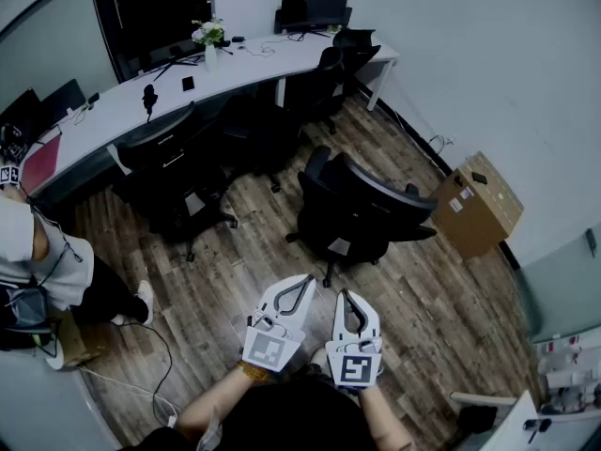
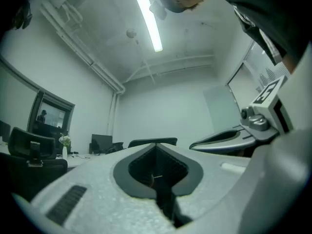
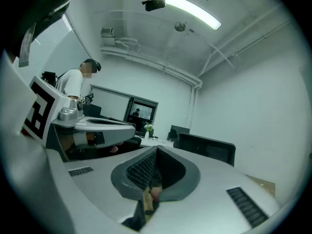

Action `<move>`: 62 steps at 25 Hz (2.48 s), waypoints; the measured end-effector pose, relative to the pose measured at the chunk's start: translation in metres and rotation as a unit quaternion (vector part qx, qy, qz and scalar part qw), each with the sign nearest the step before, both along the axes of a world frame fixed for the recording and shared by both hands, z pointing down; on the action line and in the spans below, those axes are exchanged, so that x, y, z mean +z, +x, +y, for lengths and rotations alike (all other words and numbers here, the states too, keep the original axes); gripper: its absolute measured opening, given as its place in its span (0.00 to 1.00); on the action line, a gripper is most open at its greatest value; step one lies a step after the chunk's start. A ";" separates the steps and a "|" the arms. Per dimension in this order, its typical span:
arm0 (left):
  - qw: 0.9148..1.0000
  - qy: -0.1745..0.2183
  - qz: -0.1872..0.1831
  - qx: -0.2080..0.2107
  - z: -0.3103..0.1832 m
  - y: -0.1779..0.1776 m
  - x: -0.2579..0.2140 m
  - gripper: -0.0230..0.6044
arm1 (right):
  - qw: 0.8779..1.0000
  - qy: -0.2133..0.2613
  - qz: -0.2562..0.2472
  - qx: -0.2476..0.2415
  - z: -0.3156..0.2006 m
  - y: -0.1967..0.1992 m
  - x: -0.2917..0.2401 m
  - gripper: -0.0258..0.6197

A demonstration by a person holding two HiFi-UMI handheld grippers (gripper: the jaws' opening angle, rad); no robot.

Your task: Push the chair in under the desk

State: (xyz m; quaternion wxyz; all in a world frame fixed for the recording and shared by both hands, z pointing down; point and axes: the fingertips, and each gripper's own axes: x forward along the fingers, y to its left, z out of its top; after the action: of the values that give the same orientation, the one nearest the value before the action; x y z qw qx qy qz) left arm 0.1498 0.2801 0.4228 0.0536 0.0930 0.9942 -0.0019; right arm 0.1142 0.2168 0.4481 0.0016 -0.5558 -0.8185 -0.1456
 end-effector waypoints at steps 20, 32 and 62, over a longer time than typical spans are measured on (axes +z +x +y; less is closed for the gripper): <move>0.996 -0.058 0.048 0.048 0.017 -0.050 0.035 0.04 | 0.999 -0.021 0.035 -0.013 0.033 -0.037 0.021 0.04; 0.993 -0.078 0.091 0.022 0.040 -0.122 0.054 0.08 | 0.999 0.004 0.033 -0.042 0.029 -0.131 0.034 0.14; 0.956 -0.174 0.234 -0.014 0.159 -0.198 0.148 0.22 | 0.986 0.141 -0.060 -0.066 0.023 -0.325 0.100 0.24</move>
State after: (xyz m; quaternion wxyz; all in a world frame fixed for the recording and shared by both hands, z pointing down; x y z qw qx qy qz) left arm -0.0481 0.4387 0.5709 -0.1656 0.0932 0.9617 -0.1975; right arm -0.2107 0.2395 0.5477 0.0211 -0.5929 -0.7501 -0.2922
